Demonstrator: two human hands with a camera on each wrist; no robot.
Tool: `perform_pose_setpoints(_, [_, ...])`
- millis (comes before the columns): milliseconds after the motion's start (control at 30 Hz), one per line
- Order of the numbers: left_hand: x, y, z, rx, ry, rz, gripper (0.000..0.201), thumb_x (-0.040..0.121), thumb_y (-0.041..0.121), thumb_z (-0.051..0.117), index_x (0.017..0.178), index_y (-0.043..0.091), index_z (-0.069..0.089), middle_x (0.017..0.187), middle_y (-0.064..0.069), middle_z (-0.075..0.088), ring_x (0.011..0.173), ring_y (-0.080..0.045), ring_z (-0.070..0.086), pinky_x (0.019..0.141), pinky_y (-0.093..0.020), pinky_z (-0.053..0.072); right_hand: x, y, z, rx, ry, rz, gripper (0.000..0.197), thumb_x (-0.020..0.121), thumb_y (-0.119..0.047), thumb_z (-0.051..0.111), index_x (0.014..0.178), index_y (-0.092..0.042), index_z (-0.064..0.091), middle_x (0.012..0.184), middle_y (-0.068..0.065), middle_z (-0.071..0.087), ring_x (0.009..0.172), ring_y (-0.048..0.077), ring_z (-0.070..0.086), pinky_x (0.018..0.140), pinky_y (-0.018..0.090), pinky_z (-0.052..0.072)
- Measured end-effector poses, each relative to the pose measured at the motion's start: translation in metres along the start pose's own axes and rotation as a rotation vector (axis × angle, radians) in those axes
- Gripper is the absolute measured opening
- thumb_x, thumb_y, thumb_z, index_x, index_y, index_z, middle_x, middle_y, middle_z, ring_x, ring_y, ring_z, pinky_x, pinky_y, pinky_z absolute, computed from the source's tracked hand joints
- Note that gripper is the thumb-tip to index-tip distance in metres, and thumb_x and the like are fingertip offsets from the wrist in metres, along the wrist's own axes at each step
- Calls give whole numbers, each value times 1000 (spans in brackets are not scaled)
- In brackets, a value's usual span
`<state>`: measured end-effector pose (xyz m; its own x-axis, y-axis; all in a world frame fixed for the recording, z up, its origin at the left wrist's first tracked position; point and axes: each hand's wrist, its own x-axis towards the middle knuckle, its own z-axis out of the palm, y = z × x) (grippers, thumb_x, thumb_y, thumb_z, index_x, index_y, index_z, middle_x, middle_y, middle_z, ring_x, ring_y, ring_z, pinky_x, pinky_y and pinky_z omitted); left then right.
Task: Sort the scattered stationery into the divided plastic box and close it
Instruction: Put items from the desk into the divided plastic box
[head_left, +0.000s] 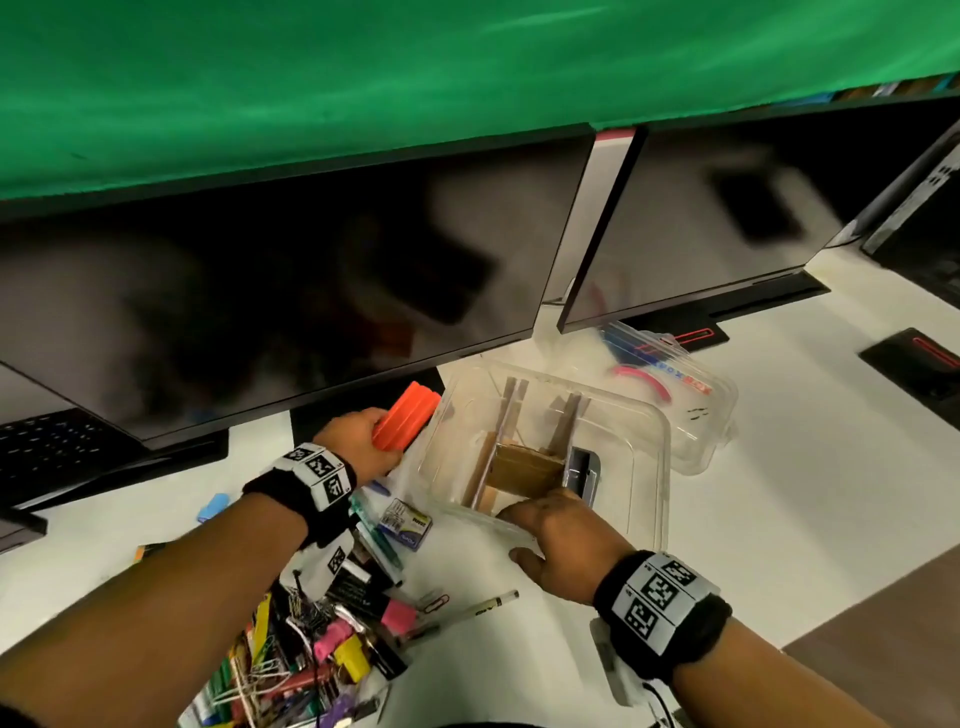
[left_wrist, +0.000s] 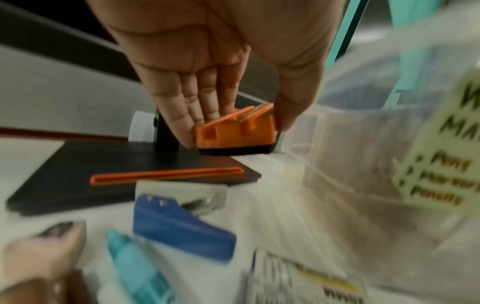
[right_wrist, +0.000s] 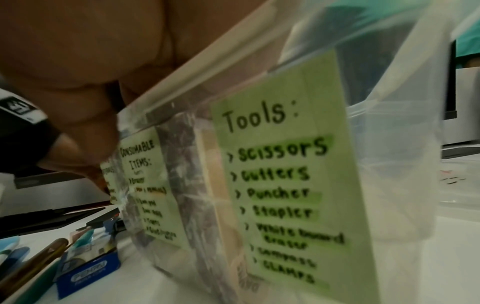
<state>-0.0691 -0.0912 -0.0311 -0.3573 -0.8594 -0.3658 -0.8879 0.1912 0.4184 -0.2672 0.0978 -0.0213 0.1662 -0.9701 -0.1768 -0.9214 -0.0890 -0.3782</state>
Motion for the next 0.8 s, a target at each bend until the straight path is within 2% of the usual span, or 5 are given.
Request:
perform_pose_setpoints(167, [-23,9,-25,-72,152,92,61,71,31,71,128,25,54,115,-3,68,105,-21,64,90,-26,48,14,-9,-34,471,101,258,31,87,-26,62,118,-22,60,113,-2,66,97,12,61,90,22,47])
perform_pose_setpoints(333, [-47,27,-25,-195,41,394,87,51,59,52,133,29,51,120,1,60,108,-16,62,96,-35,52,38,-19,-73,614,245,261,67,82,-22,70,139,-29,38,129,-12,50,81,7,59,88,26,49])
perform_pose_setpoints(467, [-61,45,-18,-149,18,541,72,70,45,67,135,21,50,132,2,57,121,-11,54,105,-12,33,42,-25,-86,878,182,274,47,84,-6,66,128,-13,50,116,6,54,77,14,61,57,18,57])
perform_pose_setpoints(633, [-58,48,-16,120,-65,569,74,80,42,68,144,27,34,148,8,39,137,-9,35,110,-13,20,21,3,-121,480,328,361,17,82,-11,69,95,-19,62,73,-1,61,49,2,56,42,18,48])
perform_pose_setpoints(800, [-57,34,-8,363,-227,551,38,93,42,49,128,31,55,137,4,52,133,-13,41,111,-27,33,5,45,-134,-72,253,530,10,82,-18,63,84,-13,71,75,5,64,66,17,53,65,21,38])
